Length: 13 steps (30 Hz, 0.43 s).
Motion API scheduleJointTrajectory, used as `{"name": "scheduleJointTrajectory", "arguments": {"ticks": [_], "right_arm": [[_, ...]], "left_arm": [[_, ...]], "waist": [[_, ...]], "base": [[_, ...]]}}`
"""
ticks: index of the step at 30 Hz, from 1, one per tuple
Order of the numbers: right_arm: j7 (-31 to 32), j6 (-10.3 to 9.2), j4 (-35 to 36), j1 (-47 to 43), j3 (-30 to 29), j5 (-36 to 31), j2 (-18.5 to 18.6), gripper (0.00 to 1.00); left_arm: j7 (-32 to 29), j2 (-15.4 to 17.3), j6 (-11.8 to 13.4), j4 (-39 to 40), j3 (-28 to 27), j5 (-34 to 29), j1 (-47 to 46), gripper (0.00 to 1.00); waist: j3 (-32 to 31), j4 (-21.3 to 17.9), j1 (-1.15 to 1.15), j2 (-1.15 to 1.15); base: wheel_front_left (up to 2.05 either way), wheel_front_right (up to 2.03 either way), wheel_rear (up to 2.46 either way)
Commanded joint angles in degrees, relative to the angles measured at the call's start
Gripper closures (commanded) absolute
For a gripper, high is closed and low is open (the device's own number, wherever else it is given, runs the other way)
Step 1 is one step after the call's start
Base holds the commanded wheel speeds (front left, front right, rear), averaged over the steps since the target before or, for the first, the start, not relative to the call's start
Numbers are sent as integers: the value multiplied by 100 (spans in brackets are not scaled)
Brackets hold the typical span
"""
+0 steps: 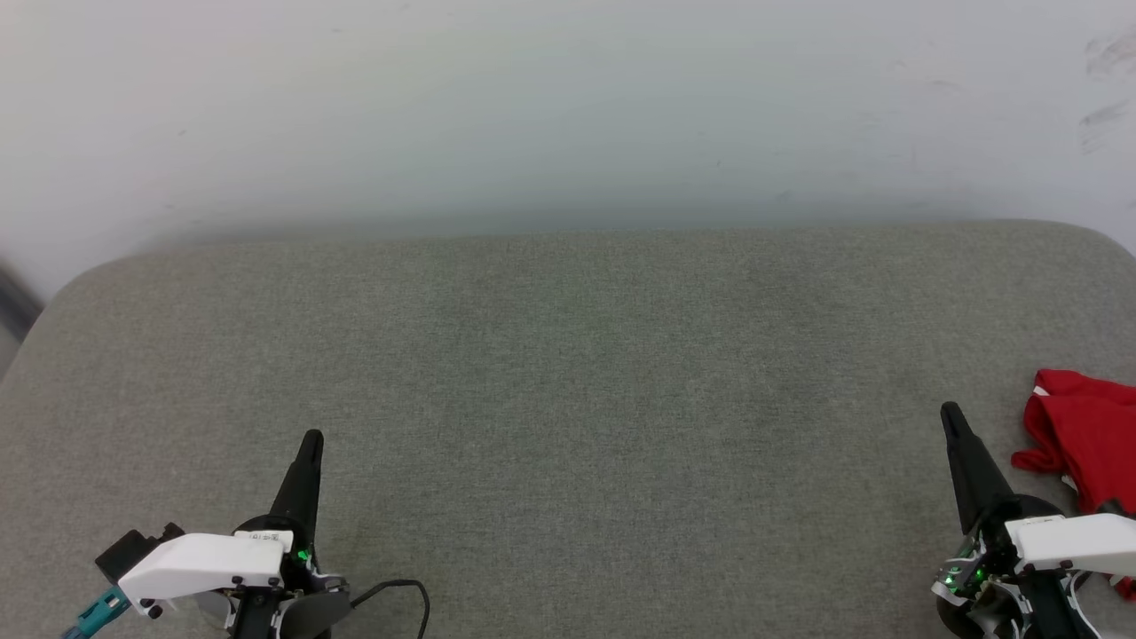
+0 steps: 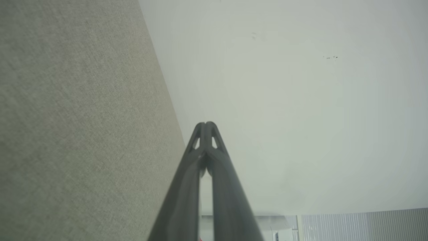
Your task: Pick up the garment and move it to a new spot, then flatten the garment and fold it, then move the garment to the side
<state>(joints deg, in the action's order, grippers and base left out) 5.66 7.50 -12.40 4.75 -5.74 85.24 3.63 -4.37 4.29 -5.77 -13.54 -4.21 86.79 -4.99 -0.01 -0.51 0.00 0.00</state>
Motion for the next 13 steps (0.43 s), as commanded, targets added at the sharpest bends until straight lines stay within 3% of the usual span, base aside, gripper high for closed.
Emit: {"name": "scheduleJointTrajectory", "arguments": {"ticks": [1, 13], "right_arm": [[36, -2, -26, 103, -20, 149, -23, 100], [62, -2, -143, 153, -51, 588, -58, 100]], "left_arm": [[-46, -35, -56, -9, -54, 117, -96, 100], [-159, -93, -159, -43, -162, 474, -140, 100]], "waist": [[2, 6, 0, 0], [14, 37, 0, 0]], "base": [[0, 0, 0], [0, 0, 0]]}}
